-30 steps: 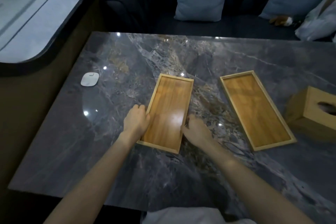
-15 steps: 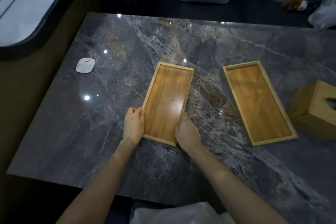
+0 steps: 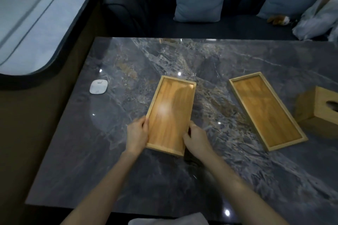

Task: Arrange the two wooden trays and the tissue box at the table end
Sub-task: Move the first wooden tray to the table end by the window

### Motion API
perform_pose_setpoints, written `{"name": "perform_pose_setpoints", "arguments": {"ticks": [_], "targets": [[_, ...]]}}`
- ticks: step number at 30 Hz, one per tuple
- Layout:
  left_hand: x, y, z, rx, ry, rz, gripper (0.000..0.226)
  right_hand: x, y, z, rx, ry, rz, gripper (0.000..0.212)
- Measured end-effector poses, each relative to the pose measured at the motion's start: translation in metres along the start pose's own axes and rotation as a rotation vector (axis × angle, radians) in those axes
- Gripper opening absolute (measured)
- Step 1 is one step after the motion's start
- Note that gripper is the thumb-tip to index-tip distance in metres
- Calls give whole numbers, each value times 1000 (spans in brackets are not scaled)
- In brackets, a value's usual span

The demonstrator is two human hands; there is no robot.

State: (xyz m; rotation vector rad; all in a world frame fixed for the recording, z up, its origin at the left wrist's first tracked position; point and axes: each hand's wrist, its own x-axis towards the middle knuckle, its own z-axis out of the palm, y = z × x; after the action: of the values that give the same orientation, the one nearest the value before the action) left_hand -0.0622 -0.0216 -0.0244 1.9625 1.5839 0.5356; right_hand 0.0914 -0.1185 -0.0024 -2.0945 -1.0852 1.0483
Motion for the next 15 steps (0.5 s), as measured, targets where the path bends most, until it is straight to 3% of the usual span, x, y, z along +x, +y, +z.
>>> {"name": "perform_pose_setpoints", "arguments": {"ticks": [7, 15], "targets": [[22, -34, -67, -21, 100, 71, 36, 4, -62, 39, 30, 54, -124, 36], [36, -112, -124, -67, 182, -33, 27, 33, -118, 121, -25, -29, -167, 34]]}}
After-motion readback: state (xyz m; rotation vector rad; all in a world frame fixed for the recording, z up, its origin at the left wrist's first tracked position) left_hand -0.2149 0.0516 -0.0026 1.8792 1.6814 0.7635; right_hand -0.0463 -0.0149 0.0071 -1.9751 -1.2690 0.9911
